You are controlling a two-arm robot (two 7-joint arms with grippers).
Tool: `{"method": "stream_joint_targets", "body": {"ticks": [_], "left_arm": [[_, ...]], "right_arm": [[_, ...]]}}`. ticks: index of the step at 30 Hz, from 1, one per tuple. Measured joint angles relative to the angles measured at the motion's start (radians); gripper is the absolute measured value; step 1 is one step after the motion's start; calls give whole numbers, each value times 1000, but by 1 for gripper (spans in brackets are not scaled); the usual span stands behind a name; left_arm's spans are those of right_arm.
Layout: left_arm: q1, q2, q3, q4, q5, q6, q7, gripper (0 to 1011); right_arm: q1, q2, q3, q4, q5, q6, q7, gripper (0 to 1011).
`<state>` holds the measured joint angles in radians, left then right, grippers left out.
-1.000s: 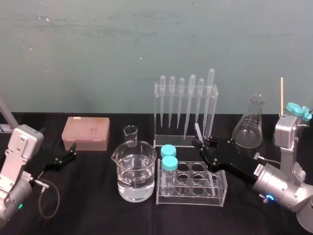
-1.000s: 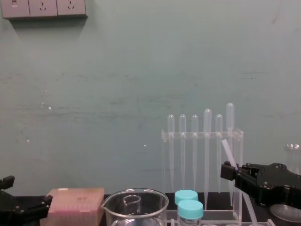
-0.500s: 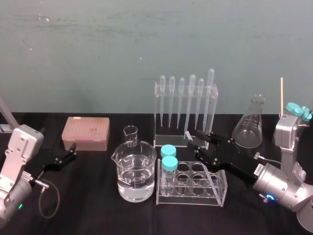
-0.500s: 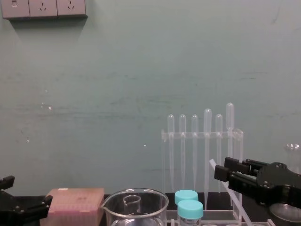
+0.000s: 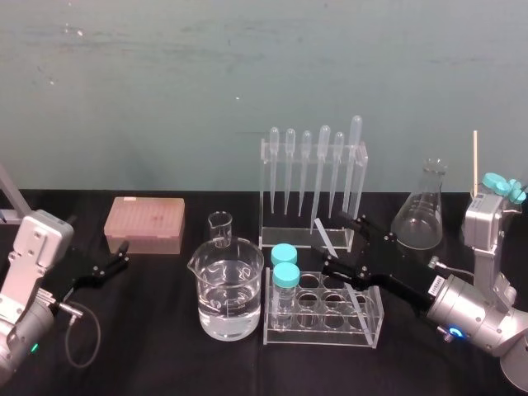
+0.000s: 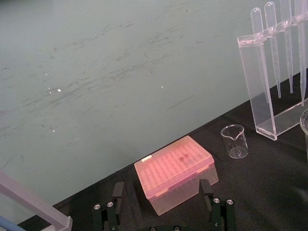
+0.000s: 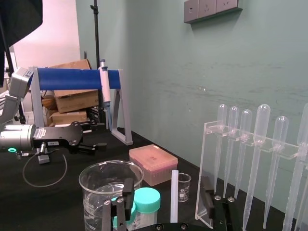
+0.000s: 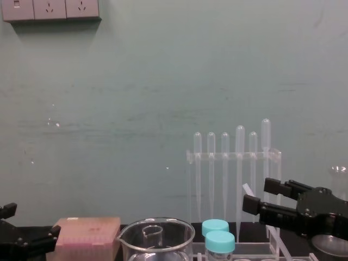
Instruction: Pick up the stirring rod with one hand, then place it down.
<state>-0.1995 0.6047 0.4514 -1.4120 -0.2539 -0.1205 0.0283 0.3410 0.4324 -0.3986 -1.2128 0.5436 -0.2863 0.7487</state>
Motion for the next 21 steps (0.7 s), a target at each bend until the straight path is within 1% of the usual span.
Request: {"method": "stream_joint_targets", "body": {"ticks": [1,2,3,4,6,11,15,16,17,19,20,21], "left_arm": [[0,0,0,0,0,0,0,1000],[0,0,0,0,0,0,0,1000],[0,0,0,0,0,0,0,1000],[0,0,0,0,0,0,0,1000],[0,0,0,0,0,0,0,1000],[0,0,0,0,0,0,0,1000],[0,0,0,0,0,0,0,1000],[0,0,0,0,0,0,0,1000],[0,0,0,0,0,0,0,1000],[0,0,0,0,0,0,0,1000],[0,0,0,0,0,0,0,1000],[0,0,0,0,0,0,0,1000]], "right_arm": [[0,0,0,0,0,0,0,886],[0,0,0,0,0,0,0,924],[0,0,0,0,0,0,0,932],[0,0,0,0,0,0,0,969],[0,0,0,0,0,0,0,1003],[-1,0,3,-5,0,-3,-2,1003],[-9,-3,24,-35,1,-39,-24,1003],[-14,-4,31,-45,-1,-51,-35,1003],[-25,-9,47,-66,-9,-77,-64,1003],[-36,-13,65,-84,-21,-98,-97,1003],[-51,-18,85,-104,-39,-112,-141,1003],[-58,-21,94,-113,-49,-115,-164,1003]]}}
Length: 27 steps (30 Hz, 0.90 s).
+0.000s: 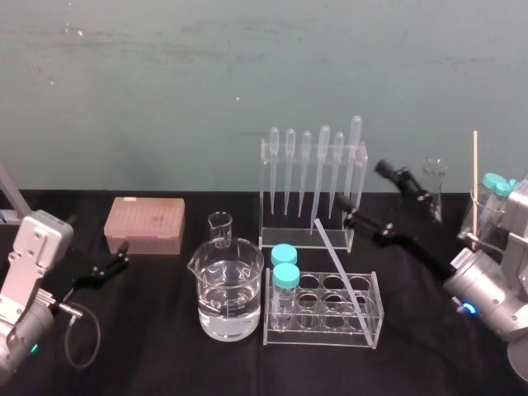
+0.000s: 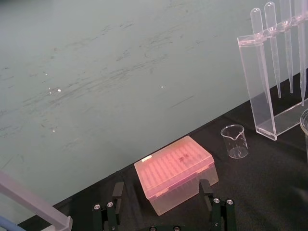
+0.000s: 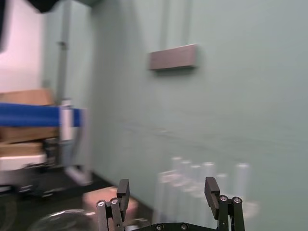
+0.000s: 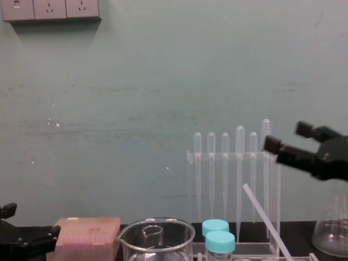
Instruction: Pick up the stirring rod with one hand, then place it down.
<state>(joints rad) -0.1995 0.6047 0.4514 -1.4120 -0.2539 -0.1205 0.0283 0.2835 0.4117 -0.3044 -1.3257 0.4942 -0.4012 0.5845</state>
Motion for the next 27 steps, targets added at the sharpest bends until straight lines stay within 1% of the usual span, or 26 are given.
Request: {"method": "stream_joint_targets", "body": {"ticks": [1,5,6,7,8,11,12,13,14,15,16,17,27], "left_arm": [[0,0,0,0,0,0,0,1000],[0,0,0,0,0,0,0,1000],[0,0,0,0,0,0,0,1000],[0,0,0,0,0,0,0,1000],[0,0,0,0,0,0,0,1000],[0,0,0,0,0,0,0,1000],[0,0,0,0,0,0,0,1000],[0,0,0,0,0,0,0,1000],[0,0,0,0,0,0,0,1000],[0,0,0,0,0,0,0,1000],[0,0,0,0,0,0,0,1000],[0,0,0,0,0,0,0,1000],[0,0,0,0,0,0,0,1000]], "right_arm": [[-13,-3,22,-15,-21,1,-50,1003],[-39,-8,59,-37,-60,32,-150,1003],[-56,-7,78,-47,-93,79,-218,1003],[-56,-7,78,-47,-93,79,-218,1003],[-65,-5,88,-50,-113,121,-259,1003],[-76,0,95,-51,-130,199,-299,1003],[-82,2,97,-50,-133,246,-312,1003],[-84,3,98,-49,-134,270,-315,1003],[-86,6,96,-45,-138,314,-317,1003],[-86,6,96,-45,-138,314,-317,1003],[-87,7,94,-40,-141,352,-318,1003],[-87,7,93,-38,-142,368,-318,1003],[-87,7,93,-39,-142,352,-320,1003]]}}
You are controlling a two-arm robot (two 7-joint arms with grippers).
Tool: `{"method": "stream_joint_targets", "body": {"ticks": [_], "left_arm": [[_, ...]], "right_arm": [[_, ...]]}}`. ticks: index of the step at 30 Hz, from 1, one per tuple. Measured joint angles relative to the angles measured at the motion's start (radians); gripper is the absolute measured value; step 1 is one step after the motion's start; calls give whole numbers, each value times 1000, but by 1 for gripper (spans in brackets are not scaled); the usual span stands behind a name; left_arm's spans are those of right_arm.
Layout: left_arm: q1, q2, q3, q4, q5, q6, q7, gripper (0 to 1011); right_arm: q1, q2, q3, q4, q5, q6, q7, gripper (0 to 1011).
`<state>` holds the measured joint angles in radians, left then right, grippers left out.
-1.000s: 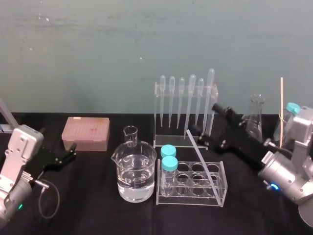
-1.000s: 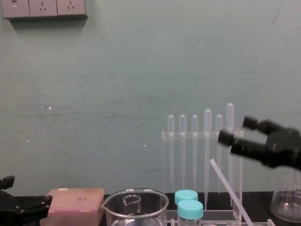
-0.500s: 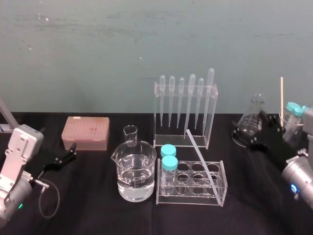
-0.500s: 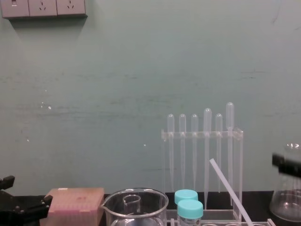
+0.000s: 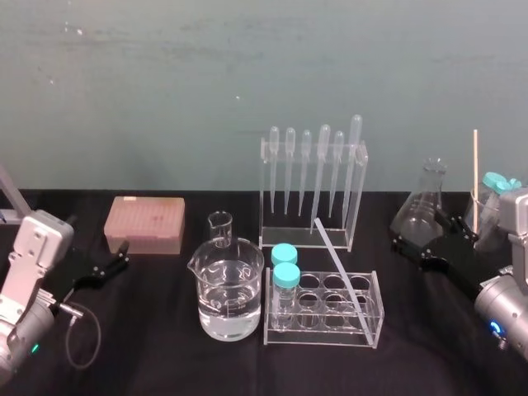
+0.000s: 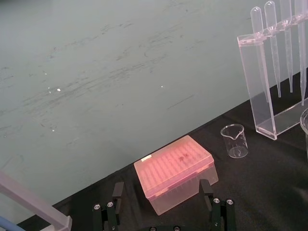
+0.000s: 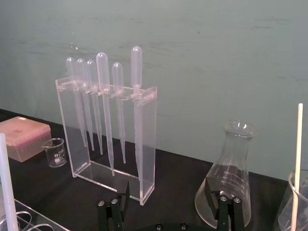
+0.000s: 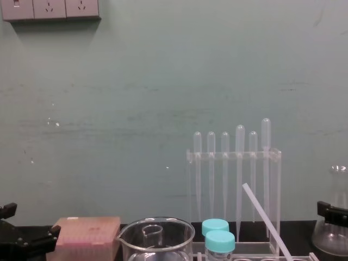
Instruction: Pick up the stirring rod with one hand, then place it down.
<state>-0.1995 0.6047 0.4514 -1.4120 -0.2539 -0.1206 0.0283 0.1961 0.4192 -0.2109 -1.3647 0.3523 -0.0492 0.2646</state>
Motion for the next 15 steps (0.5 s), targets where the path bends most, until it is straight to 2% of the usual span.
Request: {"method": "stream_joint_targets", "body": {"ticks": [15], "left_arm": [[0,0,0,0,0,0,0,1000]], "right_arm": [[0,0,1,-2,0,-10,-1,1003]]}}
